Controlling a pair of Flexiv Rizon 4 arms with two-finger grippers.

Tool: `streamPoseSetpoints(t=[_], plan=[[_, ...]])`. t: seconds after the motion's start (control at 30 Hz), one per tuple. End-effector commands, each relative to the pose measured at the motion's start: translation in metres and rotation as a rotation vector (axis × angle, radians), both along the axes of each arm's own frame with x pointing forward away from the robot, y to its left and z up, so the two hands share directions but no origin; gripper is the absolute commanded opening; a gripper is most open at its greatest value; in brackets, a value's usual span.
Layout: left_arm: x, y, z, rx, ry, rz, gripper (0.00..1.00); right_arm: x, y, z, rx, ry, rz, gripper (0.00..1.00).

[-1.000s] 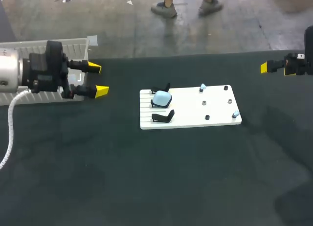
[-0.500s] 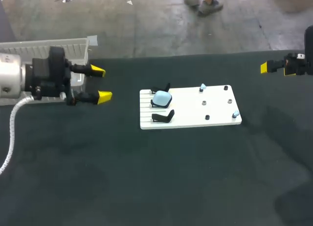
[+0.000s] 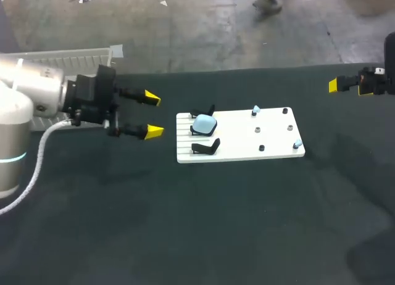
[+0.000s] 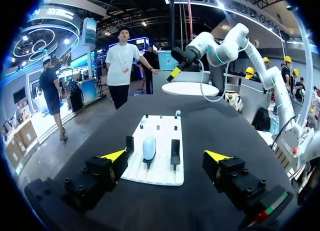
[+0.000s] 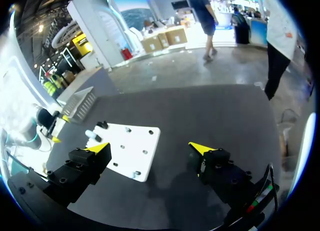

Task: Pick up each earbud case from the left stands, insert the matching earbuds, close the lid, and place the case in the box.

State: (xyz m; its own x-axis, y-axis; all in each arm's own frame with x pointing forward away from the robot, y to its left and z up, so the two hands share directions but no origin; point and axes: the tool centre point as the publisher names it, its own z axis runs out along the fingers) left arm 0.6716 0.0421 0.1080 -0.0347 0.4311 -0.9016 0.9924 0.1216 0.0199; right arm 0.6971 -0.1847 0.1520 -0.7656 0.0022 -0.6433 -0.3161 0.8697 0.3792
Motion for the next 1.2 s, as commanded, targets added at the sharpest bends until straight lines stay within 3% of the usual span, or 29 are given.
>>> streamPoseSetpoints(t=[0.03, 0.27, 0.93, 1.2], plan=[[0.016, -0.018, -0.015, 0.003, 0.039, -0.071, 1.00, 0.001, 0.000, -0.001, 0.002, 0.000, 0.003, 1.00], [0.022, -0.032, -0.033, 0.013, 0.046, -0.031, 1.00, 0.001, 0.000, -0.001, 0.002, 0.000, 0.003, 1.00], [0.022, -0.032, -0.033, 0.013, 0.046, -0.031, 1.00, 0.001, 0.000, -0.001, 0.002, 0.000, 0.003, 1.00], [0.039, -0.035, -0.045, -0.019, 0.053, -0.035, 1.00, 0.001, 0.000, -0.001, 0.002, 0.000, 0.003, 1.00]])
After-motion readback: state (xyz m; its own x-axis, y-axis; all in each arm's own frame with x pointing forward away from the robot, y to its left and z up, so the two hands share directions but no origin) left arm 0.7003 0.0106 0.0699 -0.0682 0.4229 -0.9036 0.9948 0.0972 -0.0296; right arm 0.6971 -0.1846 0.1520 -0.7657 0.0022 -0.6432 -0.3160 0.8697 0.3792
